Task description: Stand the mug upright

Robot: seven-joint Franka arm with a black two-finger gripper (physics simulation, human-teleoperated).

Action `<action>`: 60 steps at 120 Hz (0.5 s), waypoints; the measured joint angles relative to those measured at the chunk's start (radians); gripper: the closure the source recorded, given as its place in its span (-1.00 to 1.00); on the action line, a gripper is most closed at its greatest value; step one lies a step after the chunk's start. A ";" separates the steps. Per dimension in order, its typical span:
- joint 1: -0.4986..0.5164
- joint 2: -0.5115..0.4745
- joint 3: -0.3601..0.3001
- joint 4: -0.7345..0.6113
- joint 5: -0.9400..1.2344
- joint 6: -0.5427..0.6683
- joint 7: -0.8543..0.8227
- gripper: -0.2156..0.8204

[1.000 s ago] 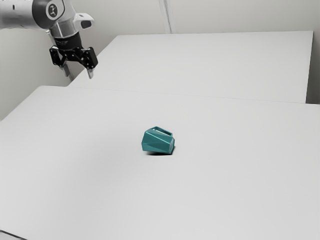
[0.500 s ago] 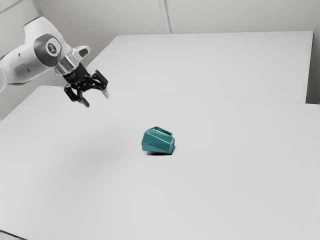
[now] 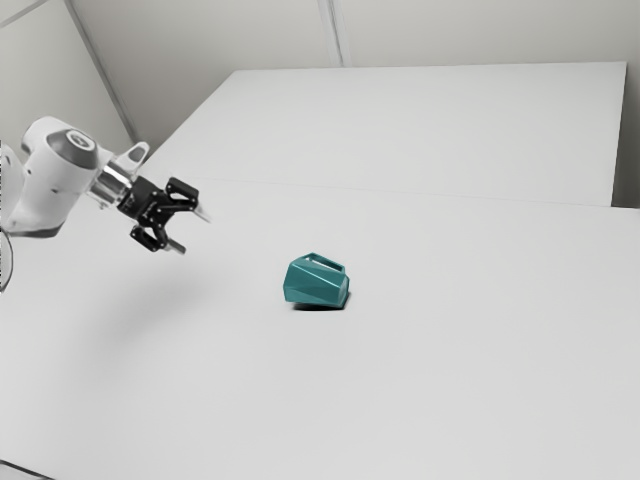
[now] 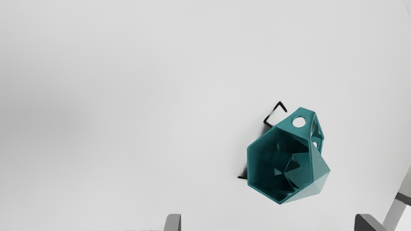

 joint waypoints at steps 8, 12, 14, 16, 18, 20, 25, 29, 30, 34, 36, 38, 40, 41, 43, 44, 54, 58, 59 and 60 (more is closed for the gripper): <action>-0.002 0.008 0.003 0.001 -0.025 -0.045 0.040 -0.55; -0.003 0.010 0.004 0.001 -0.034 -0.066 0.059 -0.55; -0.003 0.011 0.004 0.001 -0.038 -0.076 0.068 -0.55; -0.003 0.013 0.004 0.001 -0.042 -0.084 0.076 -0.55; -0.004 0.016 0.004 0.001 -0.048 -0.093 0.085 -0.55; -0.004 0.020 0.004 0.001 -0.055 -0.100 0.093 -0.55; -0.006 0.035 0.004 0.001 -0.078 -0.116 0.114 -0.55; -0.011 0.045 0.004 0.001 -0.097 -0.127 0.129 -0.55; -0.012 0.048 0.004 0.001 -0.102 -0.129 0.132 -0.55; -0.015 0.058 0.003 0.001 -0.116 -0.138 0.146 -0.55; -0.016 0.064 0.003 0.001 -0.122 -0.141 0.153 -0.55; -0.017 0.070 0.003 0.001 -0.128 -0.145 0.160 -0.55; -0.018 0.075 0.003 0.002 -0.133 -0.148 0.166 -0.55; -0.019 0.079 0.003 0.002 -0.137 -0.149 0.169 -0.55; -0.023 0.084 0.003 0.002 -0.143 -0.152 0.175 -0.55; -0.024 0.087 0.003 0.002 -0.146 -0.153 0.178 -0.55; -0.038 0.111 0.003 0.003 -0.179 -0.162 0.207 -0.55; -0.045 0.117 0.003 0.003 -0.194 -0.163 0.217 -0.55; -0.047 0.119 0.003 0.003 -0.197 -0.163 0.220 -0.55; -0.048 0.120 0.003 0.003 -0.200 -0.164 0.222 -0.55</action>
